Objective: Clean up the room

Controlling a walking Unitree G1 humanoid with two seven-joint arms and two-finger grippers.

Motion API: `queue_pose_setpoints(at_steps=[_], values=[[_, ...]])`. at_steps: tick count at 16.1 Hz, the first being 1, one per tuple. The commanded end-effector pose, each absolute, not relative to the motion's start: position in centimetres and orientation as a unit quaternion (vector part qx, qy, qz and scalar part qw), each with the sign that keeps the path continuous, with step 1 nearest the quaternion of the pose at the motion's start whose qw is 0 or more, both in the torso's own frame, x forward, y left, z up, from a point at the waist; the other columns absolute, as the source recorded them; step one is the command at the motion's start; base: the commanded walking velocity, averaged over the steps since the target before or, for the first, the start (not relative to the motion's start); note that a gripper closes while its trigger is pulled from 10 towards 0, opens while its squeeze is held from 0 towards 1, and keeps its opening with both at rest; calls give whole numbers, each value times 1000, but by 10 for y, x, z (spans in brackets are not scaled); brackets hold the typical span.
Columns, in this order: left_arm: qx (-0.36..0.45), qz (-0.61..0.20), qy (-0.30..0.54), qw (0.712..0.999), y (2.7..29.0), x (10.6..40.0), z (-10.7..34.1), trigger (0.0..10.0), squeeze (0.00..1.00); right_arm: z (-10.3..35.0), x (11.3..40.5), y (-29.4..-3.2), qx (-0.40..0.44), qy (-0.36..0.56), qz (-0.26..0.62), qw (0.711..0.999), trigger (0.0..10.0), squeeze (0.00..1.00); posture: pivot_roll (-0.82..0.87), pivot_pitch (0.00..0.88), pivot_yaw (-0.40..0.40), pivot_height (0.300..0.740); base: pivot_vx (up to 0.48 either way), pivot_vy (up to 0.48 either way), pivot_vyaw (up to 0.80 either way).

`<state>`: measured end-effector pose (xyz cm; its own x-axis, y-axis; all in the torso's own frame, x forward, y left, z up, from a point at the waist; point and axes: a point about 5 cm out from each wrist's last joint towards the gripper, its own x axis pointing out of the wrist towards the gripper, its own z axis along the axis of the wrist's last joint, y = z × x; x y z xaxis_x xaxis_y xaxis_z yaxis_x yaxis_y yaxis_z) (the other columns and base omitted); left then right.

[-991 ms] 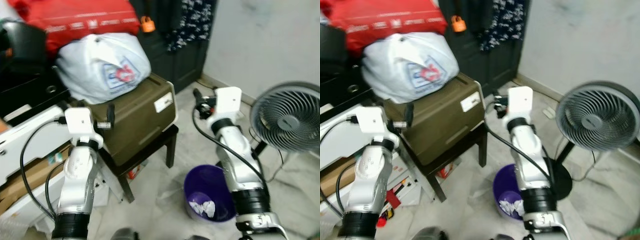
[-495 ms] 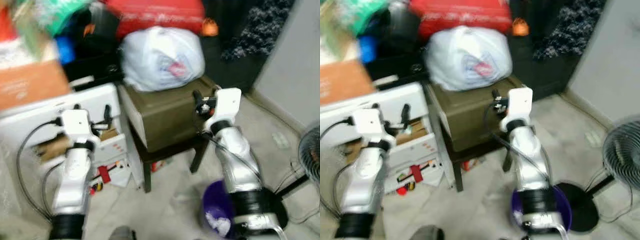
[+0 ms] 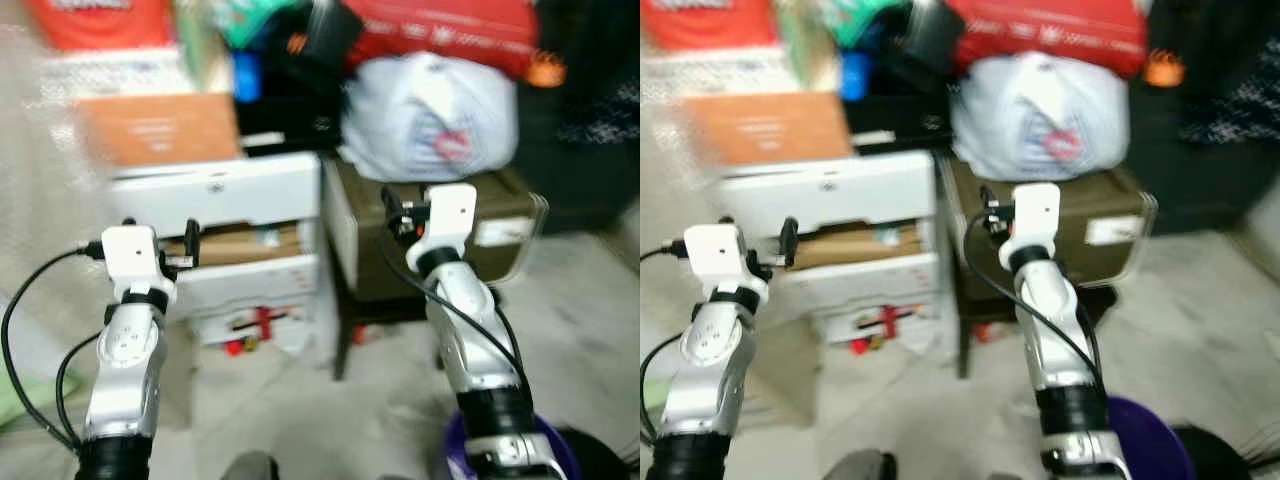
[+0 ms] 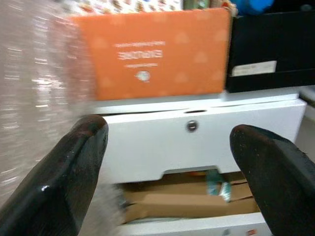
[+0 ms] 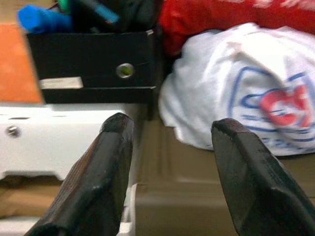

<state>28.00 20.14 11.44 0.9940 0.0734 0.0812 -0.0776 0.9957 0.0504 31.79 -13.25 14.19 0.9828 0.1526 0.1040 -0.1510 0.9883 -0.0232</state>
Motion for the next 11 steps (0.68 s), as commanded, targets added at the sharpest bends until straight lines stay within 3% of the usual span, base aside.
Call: queue_pose_setpoints(at_steps=[1,3,11], values=[[31,35,-35,998,199,281,115,10000,0,144,318,-137,-10,-56,67,996,10000,0,-93,0,1,740,0,0,800],[31,37,-34,998,200,281,115,10000,0,144,319,-138,-4,-57,63,996,10000,0,-93,0,1,740,0,0,800],[38,24,-34,998,198,285,117,10000,0,125,325,-145,-14,11,25,1000,10000,0,-82,0,-7,740,0,0,0]])
